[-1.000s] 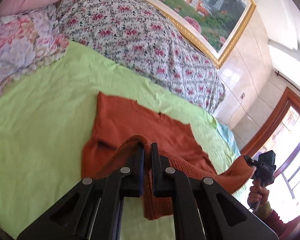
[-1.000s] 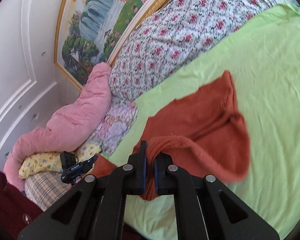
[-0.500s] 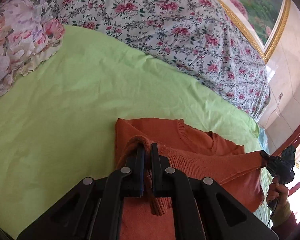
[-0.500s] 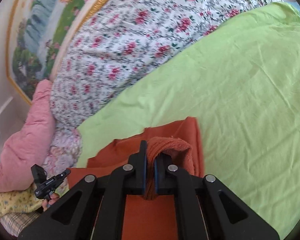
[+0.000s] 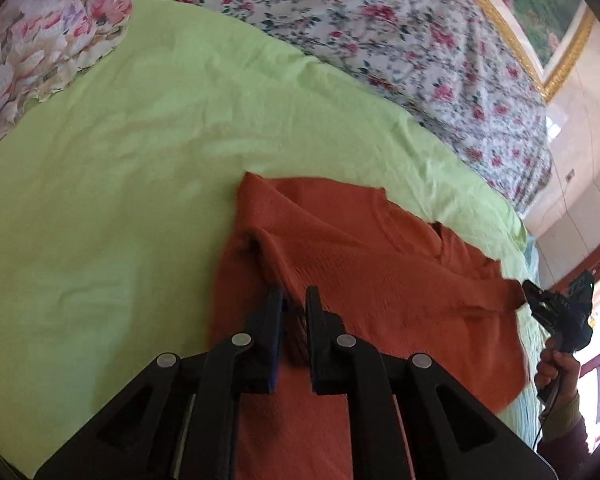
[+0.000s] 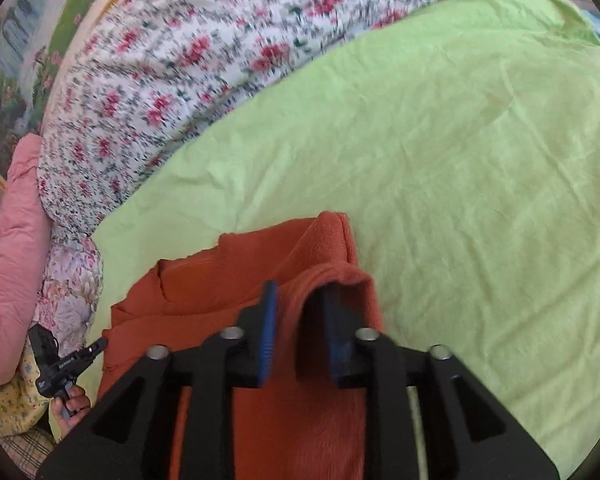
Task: Fold small clothes
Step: 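Fold the hem up toward the collar with both grippers and release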
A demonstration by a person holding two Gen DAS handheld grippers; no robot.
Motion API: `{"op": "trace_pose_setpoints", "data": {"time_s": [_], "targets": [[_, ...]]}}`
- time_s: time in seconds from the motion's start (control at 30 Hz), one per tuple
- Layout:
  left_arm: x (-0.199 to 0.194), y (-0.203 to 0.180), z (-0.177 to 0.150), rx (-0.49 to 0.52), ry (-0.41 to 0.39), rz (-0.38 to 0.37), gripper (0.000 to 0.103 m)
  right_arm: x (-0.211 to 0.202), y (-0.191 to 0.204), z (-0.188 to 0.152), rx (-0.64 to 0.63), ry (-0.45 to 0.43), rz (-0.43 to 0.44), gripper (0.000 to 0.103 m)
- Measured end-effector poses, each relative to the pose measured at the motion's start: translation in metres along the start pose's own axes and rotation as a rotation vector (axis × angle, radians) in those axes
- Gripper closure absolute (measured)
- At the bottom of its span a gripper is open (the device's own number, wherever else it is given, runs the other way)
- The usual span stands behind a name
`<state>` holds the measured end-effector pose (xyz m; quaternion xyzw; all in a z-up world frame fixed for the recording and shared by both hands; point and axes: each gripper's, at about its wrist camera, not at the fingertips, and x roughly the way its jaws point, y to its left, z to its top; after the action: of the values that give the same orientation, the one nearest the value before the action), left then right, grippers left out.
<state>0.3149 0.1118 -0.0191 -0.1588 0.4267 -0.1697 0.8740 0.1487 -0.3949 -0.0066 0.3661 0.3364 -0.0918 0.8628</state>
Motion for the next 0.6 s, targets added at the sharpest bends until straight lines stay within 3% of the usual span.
{"op": "trace_pose_setpoints", "data": {"time_s": [0.1, 0.2, 0.27, 0.33, 0.47, 0.57, 0.6], "targets": [[0.005, -0.044, -0.034, 0.103, 0.091, -0.086, 0.090, -0.023, 0.023, -0.022, -0.095, -0.012, 0.056, 0.070], [0.035, -0.087, -0.056, 0.208, 0.197, -0.095, 0.090, 0.001, 0.063, -0.056, -0.259, 0.168, 0.117, 0.070], [0.055, -0.102, -0.057, 0.258, 0.213, -0.041, 0.090, 0.025, 0.086, -0.079, -0.390, 0.287, 0.092, 0.070], [0.068, -0.104, -0.042, 0.260, 0.215, -0.040, 0.090, 0.043, 0.098, -0.086, -0.493, 0.329, 0.026, 0.070], [0.093, -0.092, 0.010, 0.250, 0.187, 0.055, 0.090, 0.065, 0.091, -0.050, -0.519, 0.262, -0.143, 0.070], [0.100, -0.083, 0.059, 0.203, 0.104, 0.176, 0.090, 0.069, 0.073, -0.003, -0.431, 0.108, -0.305, 0.070], [0.098, -0.079, 0.070, 0.186, 0.086, 0.183, 0.090, 0.066, 0.065, 0.010, -0.371, 0.058, -0.311, 0.070]]}}
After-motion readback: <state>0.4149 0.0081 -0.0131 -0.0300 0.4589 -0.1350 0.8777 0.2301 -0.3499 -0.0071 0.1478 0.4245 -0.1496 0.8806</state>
